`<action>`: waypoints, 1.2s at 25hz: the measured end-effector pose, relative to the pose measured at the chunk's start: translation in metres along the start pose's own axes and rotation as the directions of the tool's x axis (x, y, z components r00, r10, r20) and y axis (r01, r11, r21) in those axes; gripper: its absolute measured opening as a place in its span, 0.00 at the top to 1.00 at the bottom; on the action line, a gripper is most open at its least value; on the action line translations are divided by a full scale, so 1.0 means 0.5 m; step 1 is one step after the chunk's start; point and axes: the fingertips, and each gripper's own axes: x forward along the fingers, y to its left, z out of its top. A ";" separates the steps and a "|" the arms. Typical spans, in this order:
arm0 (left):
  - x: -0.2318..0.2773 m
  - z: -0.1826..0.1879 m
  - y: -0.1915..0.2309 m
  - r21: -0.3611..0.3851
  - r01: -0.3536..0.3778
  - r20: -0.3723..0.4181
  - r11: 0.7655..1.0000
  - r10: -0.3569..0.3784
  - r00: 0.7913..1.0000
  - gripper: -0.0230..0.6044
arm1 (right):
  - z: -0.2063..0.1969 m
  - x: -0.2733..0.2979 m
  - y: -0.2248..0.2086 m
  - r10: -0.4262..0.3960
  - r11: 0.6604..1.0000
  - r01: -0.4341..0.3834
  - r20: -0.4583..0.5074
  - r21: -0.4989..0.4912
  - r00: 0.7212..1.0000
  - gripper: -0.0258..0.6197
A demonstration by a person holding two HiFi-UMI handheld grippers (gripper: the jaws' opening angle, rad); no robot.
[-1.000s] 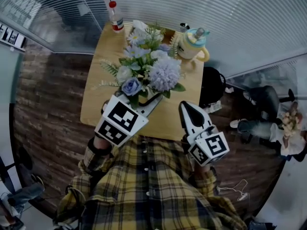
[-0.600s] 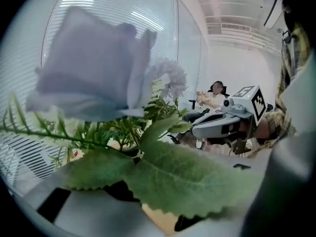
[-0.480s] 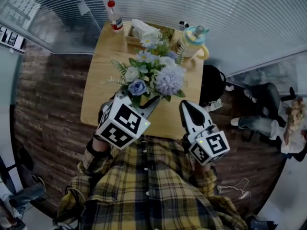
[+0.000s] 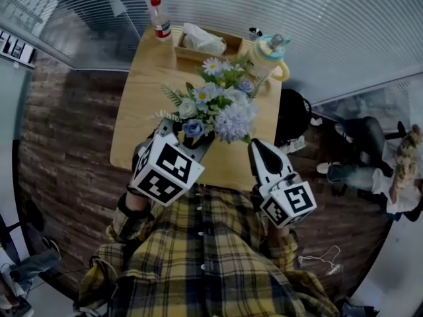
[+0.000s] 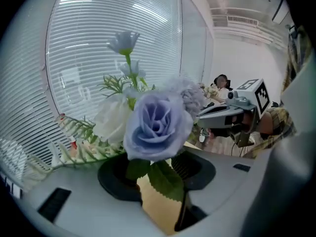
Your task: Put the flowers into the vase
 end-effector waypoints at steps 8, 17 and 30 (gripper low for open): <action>0.005 -0.020 -0.018 -0.031 0.011 -0.003 0.999 -0.011 1.000 0.69 | -0.005 -0.003 0.004 0.010 1.000 -0.010 -0.014 -0.006 1.000 0.94; -0.007 -0.037 -0.031 -0.072 0.034 0.018 0.997 -0.032 0.999 0.69 | -0.004 -0.003 0.005 0.030 0.999 -0.030 -0.022 -0.027 0.999 0.94; -0.084 -0.079 -0.040 -0.202 0.065 0.089 0.977 -0.047 0.995 0.69 | 0.021 -0.023 0.012 0.037 0.997 -0.036 0.008 -0.070 0.999 0.94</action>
